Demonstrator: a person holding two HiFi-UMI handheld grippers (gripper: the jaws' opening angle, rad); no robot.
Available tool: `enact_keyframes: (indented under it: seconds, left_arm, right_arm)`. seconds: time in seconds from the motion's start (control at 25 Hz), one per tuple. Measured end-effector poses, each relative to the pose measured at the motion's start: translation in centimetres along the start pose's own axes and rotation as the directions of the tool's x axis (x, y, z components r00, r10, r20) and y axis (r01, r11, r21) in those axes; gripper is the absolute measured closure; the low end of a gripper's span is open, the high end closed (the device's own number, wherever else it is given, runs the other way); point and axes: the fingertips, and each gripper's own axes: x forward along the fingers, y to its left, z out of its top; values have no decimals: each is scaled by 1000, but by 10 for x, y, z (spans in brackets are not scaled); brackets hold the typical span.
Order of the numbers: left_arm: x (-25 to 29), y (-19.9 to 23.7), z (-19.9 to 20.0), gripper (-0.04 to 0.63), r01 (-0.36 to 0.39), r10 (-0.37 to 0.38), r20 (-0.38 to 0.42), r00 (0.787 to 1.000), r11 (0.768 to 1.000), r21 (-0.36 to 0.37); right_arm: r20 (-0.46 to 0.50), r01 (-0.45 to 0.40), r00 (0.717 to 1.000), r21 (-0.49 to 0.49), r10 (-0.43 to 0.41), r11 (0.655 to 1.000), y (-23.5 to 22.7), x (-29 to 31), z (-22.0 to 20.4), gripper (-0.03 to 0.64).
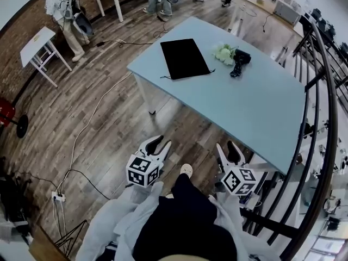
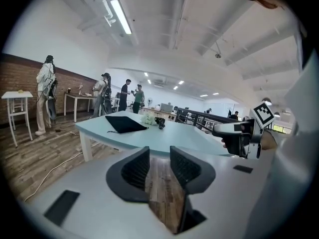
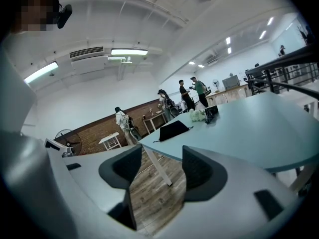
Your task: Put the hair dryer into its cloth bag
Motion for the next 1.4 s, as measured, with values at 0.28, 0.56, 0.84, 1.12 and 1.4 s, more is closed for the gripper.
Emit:
enact_keyframes:
  seconds: [0.28,0.56,0.84,1.12,1.4]
  left_arm:
    - [37,8,20,471,-16,16,3,1000,1000,5]
    - [70,21,32,472,-39,39,5,999,999,0]
    - [109,22,42,471,-43,43,21,999,999,10]
    - [122,19,40,472,-66,65,36,997,998,2]
    - [130,23,39,472,-75,75,23,997,997,-1]
  right_arm:
    - [-12,-19,1000,-5,19,1000,-22,32,24,360]
    - [-10,-41,999,-13,41,999,-40,64,46,360]
    - [10,-34,999,-23,35,999,-72,85,67,360]
    - [11,-32,999,-22,32,999,-90,97,66,373]
    - [6,-33,999,-17,33,999,-93,105,72,373]
